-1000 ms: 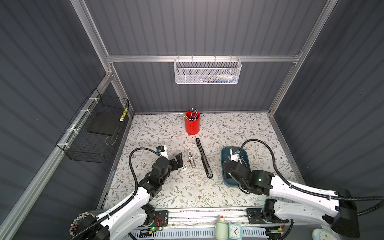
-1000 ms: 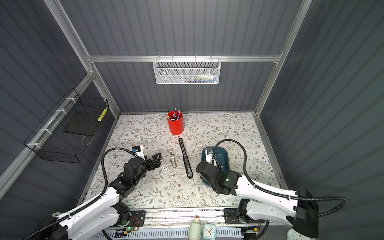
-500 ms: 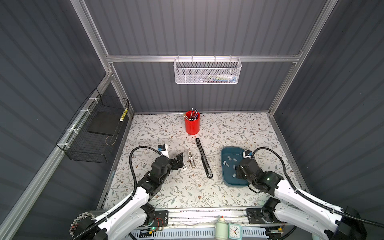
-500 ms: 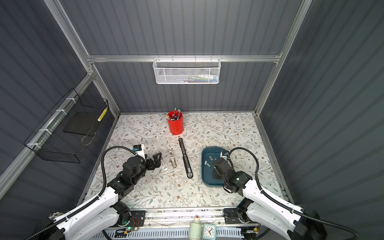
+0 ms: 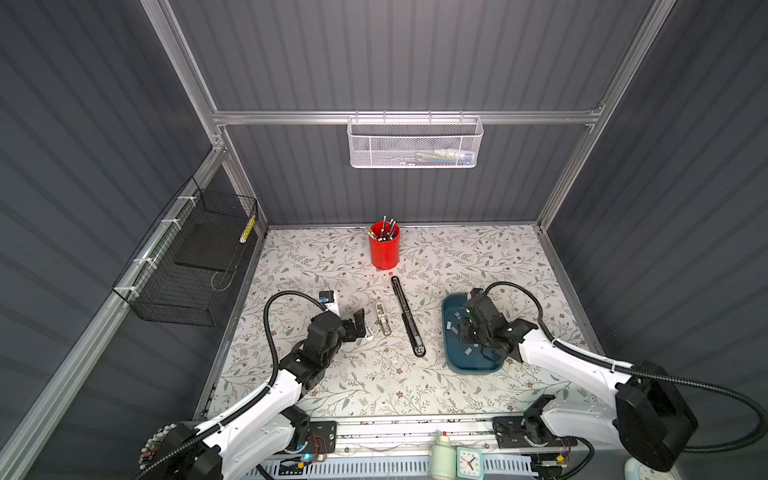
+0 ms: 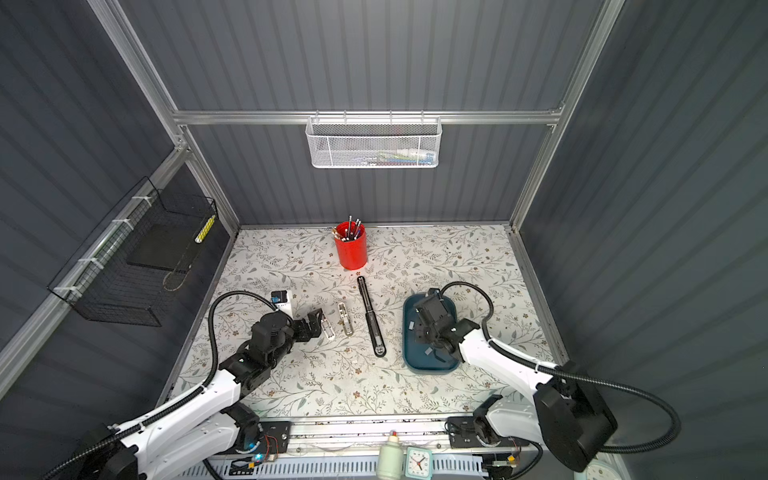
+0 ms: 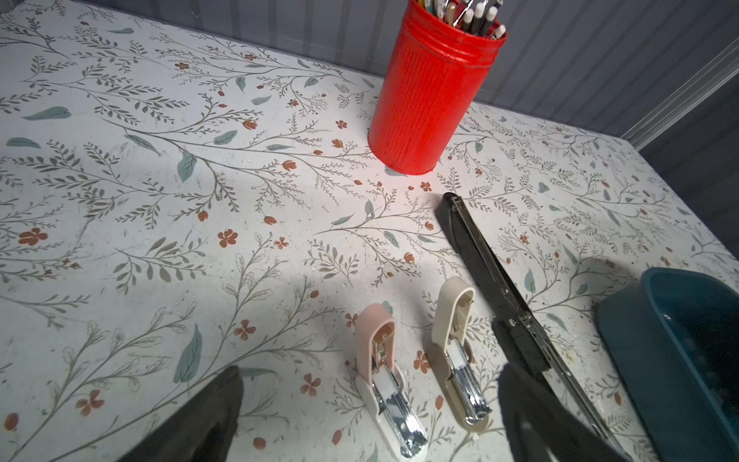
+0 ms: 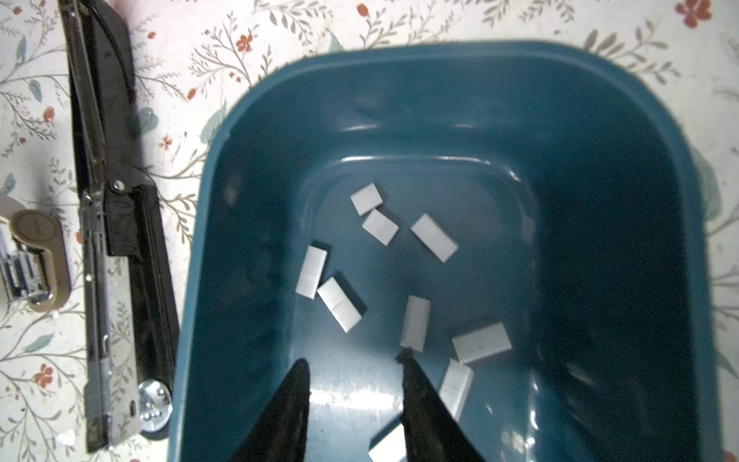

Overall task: Load the staples into the stapler
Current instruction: 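Move the right gripper back over the teal tray, then lower the right gripper into the teal tray and pinch another staple strip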

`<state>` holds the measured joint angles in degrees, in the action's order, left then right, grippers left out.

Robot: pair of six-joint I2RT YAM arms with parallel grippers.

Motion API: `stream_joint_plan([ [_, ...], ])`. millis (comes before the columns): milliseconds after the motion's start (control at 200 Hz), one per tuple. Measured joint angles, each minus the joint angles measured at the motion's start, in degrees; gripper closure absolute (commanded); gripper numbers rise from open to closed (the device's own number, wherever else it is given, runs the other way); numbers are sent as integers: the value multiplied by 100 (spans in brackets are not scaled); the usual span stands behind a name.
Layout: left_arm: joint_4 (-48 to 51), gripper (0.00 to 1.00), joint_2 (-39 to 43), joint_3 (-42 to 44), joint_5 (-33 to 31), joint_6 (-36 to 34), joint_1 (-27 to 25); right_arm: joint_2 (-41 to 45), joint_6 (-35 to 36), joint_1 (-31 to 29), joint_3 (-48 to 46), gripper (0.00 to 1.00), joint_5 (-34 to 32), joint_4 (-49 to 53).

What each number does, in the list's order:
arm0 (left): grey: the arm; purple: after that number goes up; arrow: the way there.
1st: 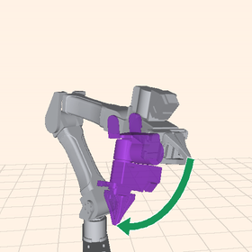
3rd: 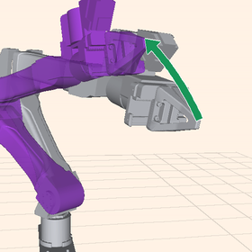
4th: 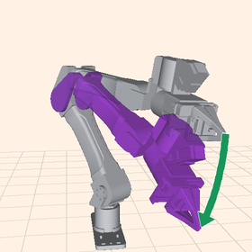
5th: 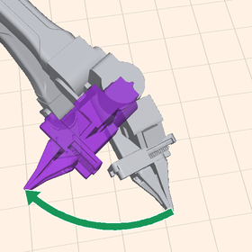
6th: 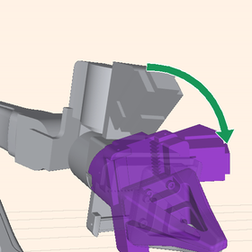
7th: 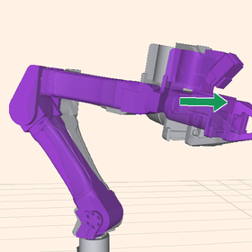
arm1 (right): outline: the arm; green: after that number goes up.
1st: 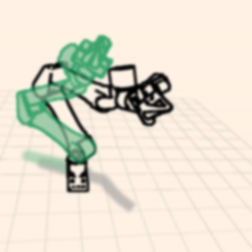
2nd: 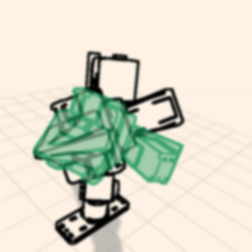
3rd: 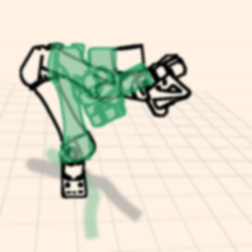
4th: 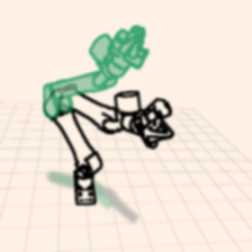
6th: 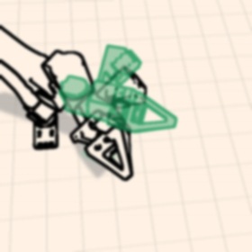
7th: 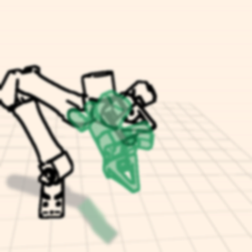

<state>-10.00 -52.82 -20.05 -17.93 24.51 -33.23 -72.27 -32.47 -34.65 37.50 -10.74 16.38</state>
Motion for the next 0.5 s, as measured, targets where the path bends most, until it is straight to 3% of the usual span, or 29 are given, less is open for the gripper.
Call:
stream_joint_plan([
  [500,35,0,-33,-39,-162,-105,0,-1598,339,46,507,63,125,-186],
])
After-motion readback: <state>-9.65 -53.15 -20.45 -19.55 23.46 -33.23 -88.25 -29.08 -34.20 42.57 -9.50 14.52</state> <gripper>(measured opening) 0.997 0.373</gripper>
